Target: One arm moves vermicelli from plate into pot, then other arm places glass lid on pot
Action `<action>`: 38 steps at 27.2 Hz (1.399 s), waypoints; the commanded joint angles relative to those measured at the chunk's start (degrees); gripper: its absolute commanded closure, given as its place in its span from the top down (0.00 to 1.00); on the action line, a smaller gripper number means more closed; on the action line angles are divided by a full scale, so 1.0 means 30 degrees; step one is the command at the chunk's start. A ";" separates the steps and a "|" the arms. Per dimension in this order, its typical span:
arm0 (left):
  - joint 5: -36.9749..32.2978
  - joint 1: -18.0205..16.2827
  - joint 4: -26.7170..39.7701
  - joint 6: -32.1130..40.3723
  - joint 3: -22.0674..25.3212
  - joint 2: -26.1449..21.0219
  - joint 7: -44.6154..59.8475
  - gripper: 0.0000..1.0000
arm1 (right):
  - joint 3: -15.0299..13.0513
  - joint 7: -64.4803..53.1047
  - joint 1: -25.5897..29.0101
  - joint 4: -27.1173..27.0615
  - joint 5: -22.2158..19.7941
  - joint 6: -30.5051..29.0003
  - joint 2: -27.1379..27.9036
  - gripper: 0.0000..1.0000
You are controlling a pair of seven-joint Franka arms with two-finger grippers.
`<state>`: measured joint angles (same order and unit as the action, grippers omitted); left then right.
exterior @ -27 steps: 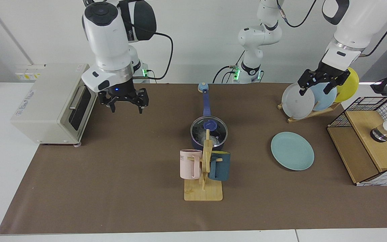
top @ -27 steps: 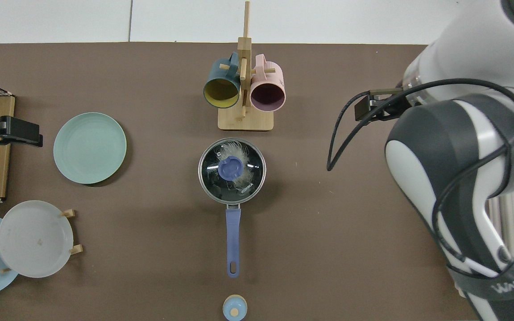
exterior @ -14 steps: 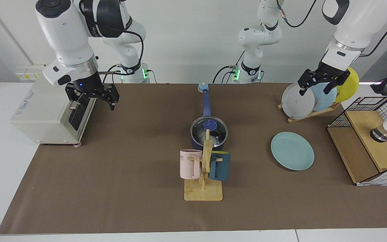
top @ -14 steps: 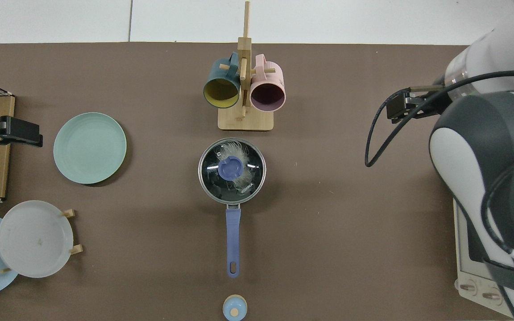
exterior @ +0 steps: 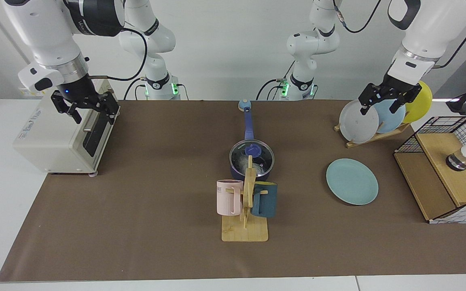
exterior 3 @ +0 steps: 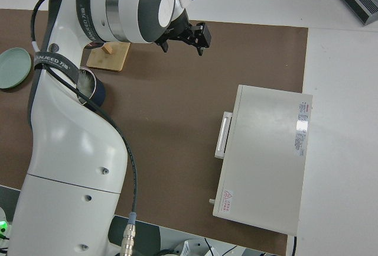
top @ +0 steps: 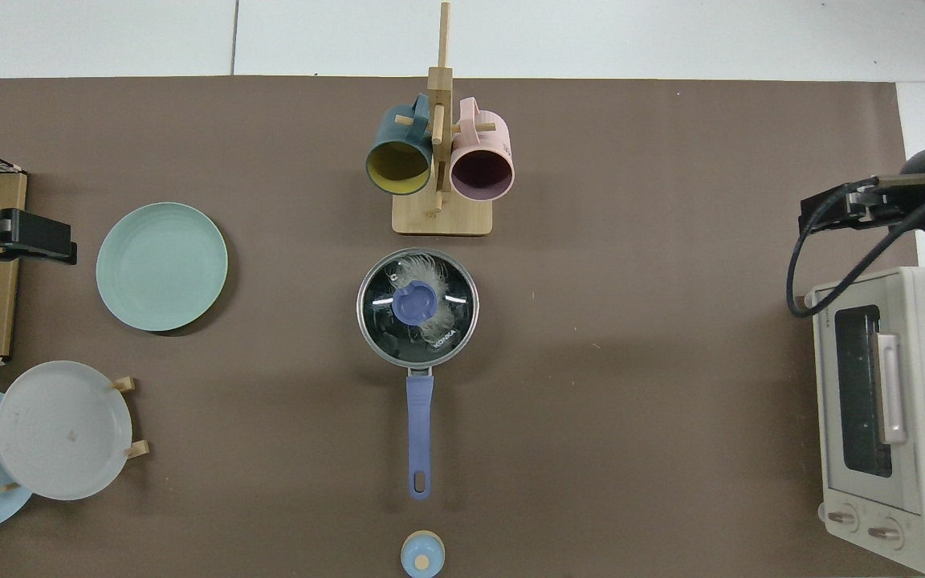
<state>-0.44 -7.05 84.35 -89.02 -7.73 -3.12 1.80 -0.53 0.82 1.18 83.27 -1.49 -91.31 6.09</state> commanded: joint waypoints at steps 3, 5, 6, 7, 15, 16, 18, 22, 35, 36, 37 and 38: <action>0.0060 0.0036 0.0361 -0.0033 0.0088 0.0395 -0.0014 1.00 | 0.0207 -0.0801 0.0017 0.0633 0.0056 0.1373 -0.1181 0.99; 0.0060 0.0036 0.0361 -0.0004 0.0088 0.0395 -0.0014 1.00 | 0.0237 -0.1093 0.0017 0.0604 0.0085 0.1753 -0.1356 0.99; 0.0060 0.0036 0.0361 -0.0033 0.0088 0.0395 -0.0014 1.00 | 0.0237 -0.1269 0.0017 0.0633 0.0115 0.1958 -0.1532 0.99; 0.0060 0.0036 0.0361 -0.0033 0.0088 0.0395 -0.0014 1.00 | 0.0237 -0.1387 -0.0012 0.0633 0.0115 0.2134 -0.1678 0.99; 0.0060 0.0036 0.0361 -0.0033 0.0088 0.0395 -0.0014 1.00 | 0.0295 -0.1388 0.0252 0.1276 0.0319 0.3894 -0.2703 0.99; 0.0060 0.0036 0.0361 -0.0033 0.0088 0.0395 -0.0014 1.00 | 0.0295 -0.1417 0.0252 0.1481 0.0349 0.3835 -0.2821 0.99; 0.0060 0.0036 0.0361 -0.0033 0.0088 0.0395 -0.0014 1.00 | 0.0295 -0.1185 0.0165 0.1949 0.0408 0.3806 -0.3172 0.99; 0.0060 0.0065 0.0361 -0.0033 0.0088 0.0395 0.0015 1.00 | 0.0295 -0.1153 -0.0012 0.3735 0.0379 0.2433 -0.4197 0.99; 0.0060 0.0036 0.0361 -0.0033 0.0088 0.0395 -0.0014 1.00 | 0.0442 -0.1124 -0.0305 0.3944 0.0496 0.1522 -0.4199 0.99; 0.0060 0.0036 0.0361 -0.0033 0.0088 0.0395 -0.0014 1.00 | 0.0442 -0.1124 -0.0305 0.3944 0.0496 0.1346 -0.4199 0.99; 0.0060 0.0036 0.0390 -0.0033 0.0088 0.0395 -0.0014 1.00 | 0.0442 -0.1124 -0.0305 0.3944 0.0525 0.1257 -0.4112 0.99; 0.0060 0.0036 0.0362 -0.0033 0.0088 0.0395 -0.0014 1.00 | 0.0442 -0.1124 -0.0305 0.3944 0.0554 0.1199 -0.4082 0.99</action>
<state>-0.44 -7.05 84.35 -89.02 -7.73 -3.12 1.80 0.96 -1.37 0.15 92.86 -1.09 -84.97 -4.92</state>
